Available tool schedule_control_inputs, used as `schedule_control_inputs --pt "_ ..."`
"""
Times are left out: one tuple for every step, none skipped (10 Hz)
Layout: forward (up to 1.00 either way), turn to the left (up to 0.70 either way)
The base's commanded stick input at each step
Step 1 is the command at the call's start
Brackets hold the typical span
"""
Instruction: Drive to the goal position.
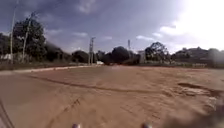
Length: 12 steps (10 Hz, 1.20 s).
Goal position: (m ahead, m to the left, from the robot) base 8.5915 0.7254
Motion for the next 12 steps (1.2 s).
schedule_control_inputs --pt "0.70 0.00" --pt "0.70 0.00" --pt "0.70 0.00" --pt "0.70 0.00" --pt "0.70 0.00" --pt "0.70 0.00" --pt "0.70 0.00" --pt "0.70 0.00" --pt "0.70 0.00" --pt "0.70 0.00" --pt "0.70 0.00" --pt "0.70 0.00"
